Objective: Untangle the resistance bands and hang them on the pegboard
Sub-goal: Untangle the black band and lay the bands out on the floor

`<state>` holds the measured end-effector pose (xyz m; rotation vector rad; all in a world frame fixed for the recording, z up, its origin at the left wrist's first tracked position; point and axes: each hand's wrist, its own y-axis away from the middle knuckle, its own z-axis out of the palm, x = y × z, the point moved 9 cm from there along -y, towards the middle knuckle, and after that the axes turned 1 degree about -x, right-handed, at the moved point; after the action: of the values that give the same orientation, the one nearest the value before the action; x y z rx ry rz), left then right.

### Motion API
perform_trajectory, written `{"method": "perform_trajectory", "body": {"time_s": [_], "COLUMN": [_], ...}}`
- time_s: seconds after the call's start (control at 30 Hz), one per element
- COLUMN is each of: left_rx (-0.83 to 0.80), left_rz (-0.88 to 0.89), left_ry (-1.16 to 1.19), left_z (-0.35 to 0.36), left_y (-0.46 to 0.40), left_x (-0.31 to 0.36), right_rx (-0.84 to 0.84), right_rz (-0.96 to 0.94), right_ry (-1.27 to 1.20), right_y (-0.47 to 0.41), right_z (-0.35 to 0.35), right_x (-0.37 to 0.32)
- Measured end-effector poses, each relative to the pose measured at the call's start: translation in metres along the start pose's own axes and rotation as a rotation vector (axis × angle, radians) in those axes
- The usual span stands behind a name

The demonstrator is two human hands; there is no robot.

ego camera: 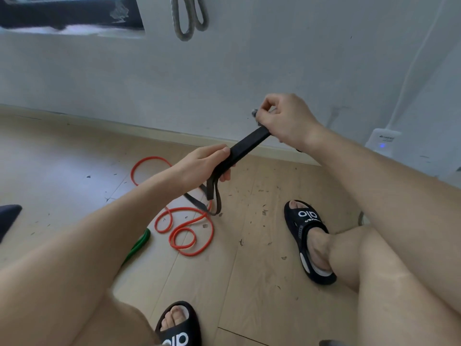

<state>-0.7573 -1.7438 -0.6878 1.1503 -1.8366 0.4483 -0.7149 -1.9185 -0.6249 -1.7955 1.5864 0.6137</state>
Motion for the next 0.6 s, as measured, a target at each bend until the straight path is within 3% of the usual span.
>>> {"method": "perform_trajectory", "body": {"time_s": [0.1,0.23,0.47,0.6], "left_rx": [0.031,0.060,0.049,0.001], "left_rz": [0.018,0.044,0.023,-0.035], "left_ry": [0.000,-0.012,0.102,0.150], "left_z": [0.000,-0.005,0.001,0.000], "left_y": [-0.003,0.000,-0.002,-0.004], "left_x": [0.006,0.007,0.002,-0.006], "right_rx": [-0.024,-0.243,-0.431,-0.353], "right_rz": [0.035,0.085,0.022,-0.020], "right_ry": [0.064,0.207,-0.095,0.022], "right_y": [-0.003,0.008,0.025,0.023], "right_z": [0.003,0.028,0.083,0.077], "right_x": [0.010,0.021,-0.018,-0.023]}}
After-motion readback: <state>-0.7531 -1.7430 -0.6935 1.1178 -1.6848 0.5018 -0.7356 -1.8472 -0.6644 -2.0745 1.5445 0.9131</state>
